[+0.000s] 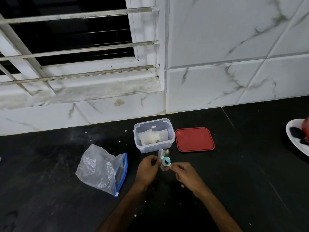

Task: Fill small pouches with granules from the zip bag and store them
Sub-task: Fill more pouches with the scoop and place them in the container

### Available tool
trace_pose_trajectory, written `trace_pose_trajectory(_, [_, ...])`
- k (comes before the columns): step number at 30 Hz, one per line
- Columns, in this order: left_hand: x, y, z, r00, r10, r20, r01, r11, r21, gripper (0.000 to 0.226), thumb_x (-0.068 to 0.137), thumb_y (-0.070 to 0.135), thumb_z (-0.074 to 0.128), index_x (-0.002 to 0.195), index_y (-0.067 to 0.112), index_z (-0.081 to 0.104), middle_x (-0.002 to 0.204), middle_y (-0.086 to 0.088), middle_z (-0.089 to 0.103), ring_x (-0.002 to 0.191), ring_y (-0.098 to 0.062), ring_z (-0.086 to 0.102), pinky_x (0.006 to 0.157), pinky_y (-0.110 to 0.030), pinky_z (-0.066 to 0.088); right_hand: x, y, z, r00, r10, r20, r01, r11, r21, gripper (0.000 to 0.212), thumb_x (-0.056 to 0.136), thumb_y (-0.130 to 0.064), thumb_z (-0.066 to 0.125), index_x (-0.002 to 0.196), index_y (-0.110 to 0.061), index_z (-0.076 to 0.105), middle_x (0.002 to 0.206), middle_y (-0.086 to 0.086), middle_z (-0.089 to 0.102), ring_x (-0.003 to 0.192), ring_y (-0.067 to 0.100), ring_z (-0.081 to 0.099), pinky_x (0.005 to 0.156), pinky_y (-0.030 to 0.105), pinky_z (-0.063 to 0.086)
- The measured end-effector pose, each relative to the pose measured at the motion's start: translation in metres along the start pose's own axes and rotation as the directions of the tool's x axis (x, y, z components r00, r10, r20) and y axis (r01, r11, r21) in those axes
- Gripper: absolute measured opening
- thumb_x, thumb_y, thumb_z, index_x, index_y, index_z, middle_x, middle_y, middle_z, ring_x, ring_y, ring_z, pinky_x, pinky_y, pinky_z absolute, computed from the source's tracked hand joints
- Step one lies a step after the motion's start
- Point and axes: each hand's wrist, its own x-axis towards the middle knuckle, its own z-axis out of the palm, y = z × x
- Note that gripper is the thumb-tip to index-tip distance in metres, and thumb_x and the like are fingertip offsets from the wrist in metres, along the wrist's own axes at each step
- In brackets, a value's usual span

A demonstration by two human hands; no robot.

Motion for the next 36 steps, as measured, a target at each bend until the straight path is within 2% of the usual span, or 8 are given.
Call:
trace_pose_trajectory(4, [-0.002,-0.003,-0.004,1.000,0.008,0.011,-0.008,1.000,0.029,0.006,0.094,0.030,0.061,0.094,0.026,0.065,0.100,0.004,0.065,0.088,-0.008,0.065,0.078,-0.029,0.056,0.006,0.001,-0.001,0.995,-0.098,0.001,0.089,0.905,-0.416,0.027,0.093,-0.033,0.050,0.084,-0.023,0.073,0.073,-0.009,0.069,0.064,0.007,0.063,0.066,0.030,0.050])
trace_pose_trajectory(11, [-0.003,0.002,-0.008,0.998,0.023,0.057,-0.026,0.998,0.052,0.008,0.093,0.029,0.062,0.096,0.022,0.064,0.111,0.006,0.054,0.097,-0.004,0.055,0.070,-0.013,0.040,0.011,-0.005,0.008,0.986,-0.164,-0.032,0.106,0.763,-0.638,0.034,0.094,-0.036,0.045,0.069,-0.019,0.059,0.063,-0.003,0.057,0.059,0.010,0.056,0.058,0.032,0.044])
trace_pose_trajectory(14, [-0.004,0.001,-0.010,0.993,0.002,0.120,0.001,1.000,-0.023,0.012,0.094,0.029,0.059,0.098,0.020,0.066,0.112,0.001,0.057,0.099,-0.010,0.057,0.076,-0.020,0.044,0.012,-0.014,0.009,0.969,-0.244,-0.037,0.129,0.630,-0.766,0.026,0.096,-0.037,0.044,0.084,-0.025,0.063,0.075,-0.008,0.061,0.067,0.008,0.058,0.061,0.024,0.043])
trace_pose_trajectory(17, [-0.008,0.005,-0.012,0.987,-0.050,0.155,0.074,0.986,-0.152,0.016,0.098,0.025,0.053,0.100,0.018,0.068,0.108,-0.008,0.065,0.101,-0.024,0.062,0.084,-0.035,0.050,0.014,-0.022,0.014,0.951,-0.309,0.021,0.167,0.454,-0.875,0.023,0.099,-0.034,0.043,0.105,-0.020,0.060,0.092,-0.001,0.065,0.080,0.015,0.062,0.070,0.029,0.049])
trace_pose_trajectory(22, [-0.015,0.012,-0.020,0.975,-0.115,0.190,0.169,0.937,-0.304,0.021,0.101,0.019,0.048,0.108,0.013,0.066,0.107,-0.004,0.069,0.101,-0.020,0.063,0.075,-0.026,0.049,0.014,-0.027,0.022,0.962,-0.258,0.093,0.164,0.271,-0.948,0.025,0.098,-0.023,0.048,0.121,-0.014,0.050,0.104,0.007,0.063,0.090,0.022,0.063,0.070,0.033,0.047])
trace_pose_trajectory(31, [-0.015,0.014,-0.023,0.972,-0.171,0.163,0.224,0.890,-0.398,0.019,0.100,0.018,0.048,0.109,0.017,0.064,0.108,0.001,0.066,0.102,-0.011,0.059,0.093,-0.037,0.048,0.015,-0.020,0.024,0.903,-0.426,0.059,0.198,0.288,-0.937,0.028,0.097,-0.029,0.048,0.122,-0.018,0.051,0.103,0.003,0.066,0.087,0.020,0.065,0.068,0.032,0.050])
trace_pose_trajectory(33, [-0.016,0.014,-0.023,0.976,-0.161,0.148,0.208,0.894,-0.397,0.017,0.100,0.018,0.048,0.107,0.018,0.064,0.107,0.002,0.066,0.102,-0.010,0.059,0.097,-0.039,0.047,0.013,-0.017,0.021,0.870,-0.493,0.010,0.230,0.386,-0.893,0.026,0.097,-0.034,0.047,0.119,-0.022,0.054,0.100,-0.002,0.068,0.085,0.014,0.066,0.070,0.030,0.055])
trace_pose_trajectory(36, [-0.017,0.012,-0.026,0.984,-0.145,0.100,0.174,0.900,-0.400,0.016,0.100,0.016,0.048,0.105,0.016,0.064,0.108,-0.001,0.066,0.103,-0.014,0.060,0.098,-0.040,0.047,0.016,-0.008,0.016,0.849,-0.494,-0.185,0.229,0.662,-0.714,0.024,0.097,-0.043,0.045,0.102,-0.027,0.063,0.084,-0.008,0.069,0.072,0.005,0.064,0.068,0.028,0.055])
